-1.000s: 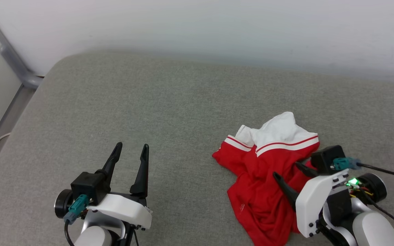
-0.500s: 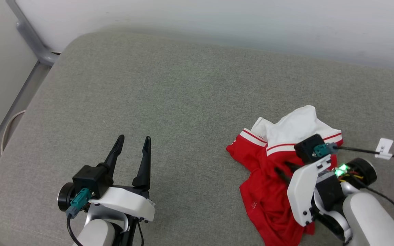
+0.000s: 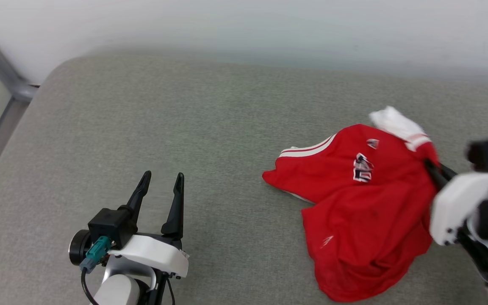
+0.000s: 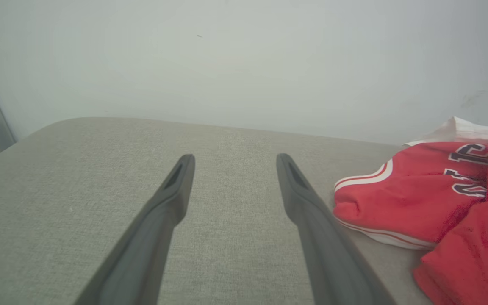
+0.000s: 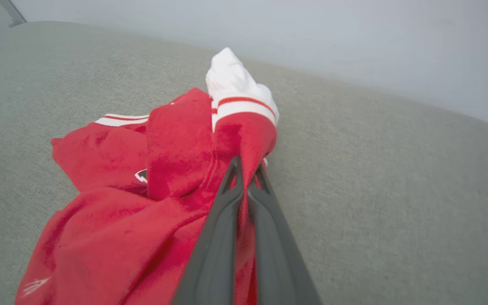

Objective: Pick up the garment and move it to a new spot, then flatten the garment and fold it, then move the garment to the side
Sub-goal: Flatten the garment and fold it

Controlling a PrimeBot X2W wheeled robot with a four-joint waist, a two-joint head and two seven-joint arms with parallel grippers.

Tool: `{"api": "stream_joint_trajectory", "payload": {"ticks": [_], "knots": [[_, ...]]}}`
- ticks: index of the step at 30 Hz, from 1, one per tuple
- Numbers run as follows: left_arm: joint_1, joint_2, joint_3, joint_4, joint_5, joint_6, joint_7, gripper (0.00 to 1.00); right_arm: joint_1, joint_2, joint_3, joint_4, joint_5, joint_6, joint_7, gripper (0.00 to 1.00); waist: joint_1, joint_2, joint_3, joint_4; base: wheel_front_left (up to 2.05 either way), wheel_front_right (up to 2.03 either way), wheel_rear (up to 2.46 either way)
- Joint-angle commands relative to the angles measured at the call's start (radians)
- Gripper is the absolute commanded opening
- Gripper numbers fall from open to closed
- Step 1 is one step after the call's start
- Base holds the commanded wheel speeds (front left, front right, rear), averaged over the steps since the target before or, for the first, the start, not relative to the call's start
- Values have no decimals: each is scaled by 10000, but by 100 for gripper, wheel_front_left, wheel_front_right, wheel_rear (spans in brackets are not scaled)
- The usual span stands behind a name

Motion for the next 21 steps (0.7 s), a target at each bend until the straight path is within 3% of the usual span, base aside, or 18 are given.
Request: {"api": "stream_joint_trajectory", "payload": {"ticks": [1, 7, 12, 13, 14, 15, 21], "knots": [[15, 7, 42, 17, 69, -33, -25, 100, 573, 285, -895, -9, -75, -10, -36, 0, 0, 0, -34, -226, 0, 0, 0], [-86, 53, 46, 119, 73, -108, -25, 100, 2041, 1244, -3094, 647, 84, -10, -370, 0, 0, 0, 27, -515, 0, 0, 0], [-167, 57, 2, 179, 49, -114, -25, 100, 2738, 1748, -3994, 1605, 253, -10, -725, 4, 0, 0, 62, -571, 0, 0, 0], [-178, 61, -1, 192, 38, -118, -25, 100, 2819, 1820, -4099, 1824, 298, -10, -821, 27, 0, 0, 71, -575, 0, 0, 0], [-180, 72, -3, 199, 31, -110, -25, 100, 2867, 1858, -4191, 2031, 344, -10, -927, 79, 0, 0, 79, -584, 0, 0, 0], [-173, 87, 3, 207, 21, -105, -25, 100, 2893, 1903, -4237, 2219, 368, -12, -1084, 100, 0, 0, 88, -597, 0, 0, 0], [-92, 143, -13, 268, -16, -47, 11, 100, 2413, 1985, -4211, 2281, 458, -9, -2724, 100, 0, 0, 24, -663, 0, 0, 0]]}}
